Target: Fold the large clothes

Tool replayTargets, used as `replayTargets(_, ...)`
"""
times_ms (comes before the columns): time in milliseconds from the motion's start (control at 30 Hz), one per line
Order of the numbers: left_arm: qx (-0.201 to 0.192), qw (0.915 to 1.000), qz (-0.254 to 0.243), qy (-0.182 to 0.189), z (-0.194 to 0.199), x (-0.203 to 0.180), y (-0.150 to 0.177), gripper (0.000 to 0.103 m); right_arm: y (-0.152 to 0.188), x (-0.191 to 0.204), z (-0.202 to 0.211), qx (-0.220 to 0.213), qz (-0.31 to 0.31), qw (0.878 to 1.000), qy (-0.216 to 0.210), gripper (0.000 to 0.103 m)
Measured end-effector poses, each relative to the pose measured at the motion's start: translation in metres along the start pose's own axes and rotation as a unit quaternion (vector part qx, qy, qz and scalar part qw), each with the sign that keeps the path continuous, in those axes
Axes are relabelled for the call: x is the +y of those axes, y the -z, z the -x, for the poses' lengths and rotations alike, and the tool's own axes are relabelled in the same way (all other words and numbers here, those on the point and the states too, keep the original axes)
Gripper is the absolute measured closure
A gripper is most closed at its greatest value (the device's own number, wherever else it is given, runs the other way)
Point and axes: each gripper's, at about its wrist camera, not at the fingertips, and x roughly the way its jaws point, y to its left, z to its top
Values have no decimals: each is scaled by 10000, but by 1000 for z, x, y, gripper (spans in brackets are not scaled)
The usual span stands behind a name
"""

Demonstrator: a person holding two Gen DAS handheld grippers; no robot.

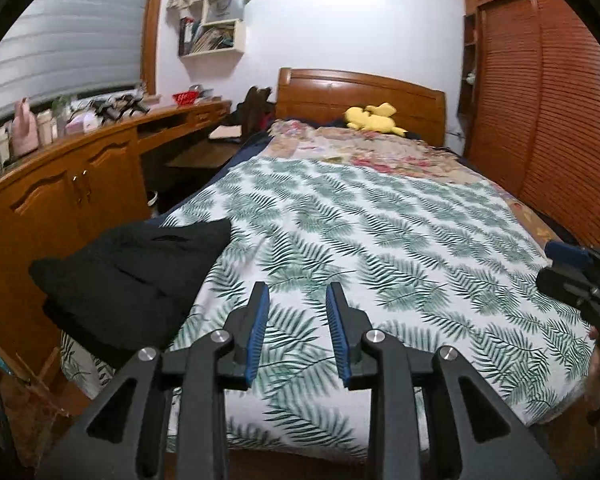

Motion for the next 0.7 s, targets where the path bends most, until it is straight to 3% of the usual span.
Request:
replayTargets(133,-173,9994,-147,243,17,-32,-1,74,17,-22,23,-21,-346,9988,339,13)
replayTargets(400,-371,9958,-430,720,48,-85,-2,74,46,-58,98,-474,-773,9902,1064,13)
replayTargets(700,-417,9914,-712,1013,72,-124,5,72,69,-65,169,-874,-958,9782,1621,13)
